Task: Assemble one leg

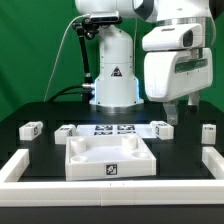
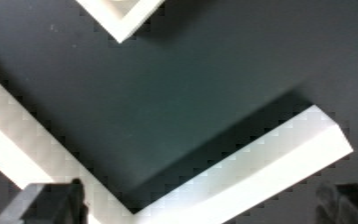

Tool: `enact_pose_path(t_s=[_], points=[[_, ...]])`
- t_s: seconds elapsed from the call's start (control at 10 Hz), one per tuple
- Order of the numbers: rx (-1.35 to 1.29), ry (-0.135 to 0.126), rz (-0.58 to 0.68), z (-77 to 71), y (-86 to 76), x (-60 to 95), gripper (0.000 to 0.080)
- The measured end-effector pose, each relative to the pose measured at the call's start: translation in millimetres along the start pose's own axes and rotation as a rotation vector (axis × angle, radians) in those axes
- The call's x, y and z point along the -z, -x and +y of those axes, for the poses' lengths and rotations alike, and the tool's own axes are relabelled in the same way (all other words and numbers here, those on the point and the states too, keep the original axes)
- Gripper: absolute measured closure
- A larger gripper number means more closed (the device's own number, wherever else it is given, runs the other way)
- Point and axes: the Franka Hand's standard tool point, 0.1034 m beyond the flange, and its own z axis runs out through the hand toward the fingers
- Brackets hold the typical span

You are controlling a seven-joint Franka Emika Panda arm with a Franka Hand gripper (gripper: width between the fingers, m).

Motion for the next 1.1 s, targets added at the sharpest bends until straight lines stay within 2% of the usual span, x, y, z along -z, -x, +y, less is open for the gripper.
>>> enact_pose_path(t_s=[0.7,0.8,0.9,1.1], points=[[0.002,-0.002,-0.002,-1.7,2.2,-2.1,0.015],[0.099,0.01,0.011,-2.7,10.2,-8.0,0.015],[0.177,0.009,0.009,-4.7,23.4,-14.7,0.015],[0.404,-0.02,-0.034,-3.7,44.1,-22.6,0.015]])
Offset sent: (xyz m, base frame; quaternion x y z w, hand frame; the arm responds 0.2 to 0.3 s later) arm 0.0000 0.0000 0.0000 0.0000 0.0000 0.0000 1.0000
